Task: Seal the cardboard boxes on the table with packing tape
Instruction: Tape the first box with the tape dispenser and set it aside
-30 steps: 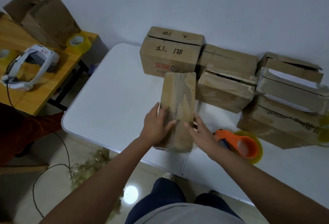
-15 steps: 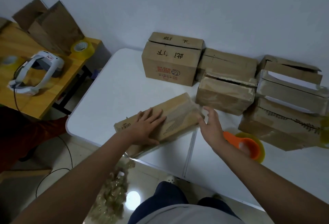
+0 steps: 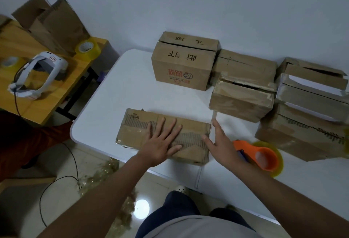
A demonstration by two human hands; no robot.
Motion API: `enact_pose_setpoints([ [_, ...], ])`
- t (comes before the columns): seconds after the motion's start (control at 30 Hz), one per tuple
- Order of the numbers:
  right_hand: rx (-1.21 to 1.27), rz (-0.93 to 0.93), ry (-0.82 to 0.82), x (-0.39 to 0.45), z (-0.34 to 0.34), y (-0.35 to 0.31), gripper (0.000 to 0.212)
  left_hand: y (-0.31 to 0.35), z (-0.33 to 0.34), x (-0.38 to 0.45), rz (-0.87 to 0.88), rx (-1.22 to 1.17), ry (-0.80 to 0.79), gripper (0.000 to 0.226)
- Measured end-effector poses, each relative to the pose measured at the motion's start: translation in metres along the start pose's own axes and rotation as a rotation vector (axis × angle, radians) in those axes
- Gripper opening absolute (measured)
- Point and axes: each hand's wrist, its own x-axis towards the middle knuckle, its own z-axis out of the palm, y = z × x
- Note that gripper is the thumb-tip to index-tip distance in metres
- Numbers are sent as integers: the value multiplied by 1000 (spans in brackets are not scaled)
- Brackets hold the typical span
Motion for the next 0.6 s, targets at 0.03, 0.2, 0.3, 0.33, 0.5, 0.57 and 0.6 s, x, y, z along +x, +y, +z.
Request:
enact_pose_setpoints([
  [0.03, -65, 17, 14, 4, 0, 6, 70, -7, -1, 3, 53, 35, -11, 77],
  [0.2, -161, -59, -43, 23, -13, 9, 50, -32, -15, 28, 260, 154, -29, 73],
  [0.3, -140, -90, 12, 14, -19, 11, 39, -25, -26, 32, 204, 193, 20, 68],
  [0.33, -119, -75, 58, 9, -20, 14, 34, -16, -28, 27, 110, 165, 53, 65],
  [0.5, 15, -30, 126, -18, -5, 22, 29, 35, -19, 6, -298, -238, -58, 80],
  [0.57, 52, -40, 98, -23, 2, 18, 27, 47, -18, 8, -287, -455, -81, 88],
  [0.6, 77, -26, 89, -24, 5, 15, 27, 50, -15, 10, -262, -511, -63, 88],
])
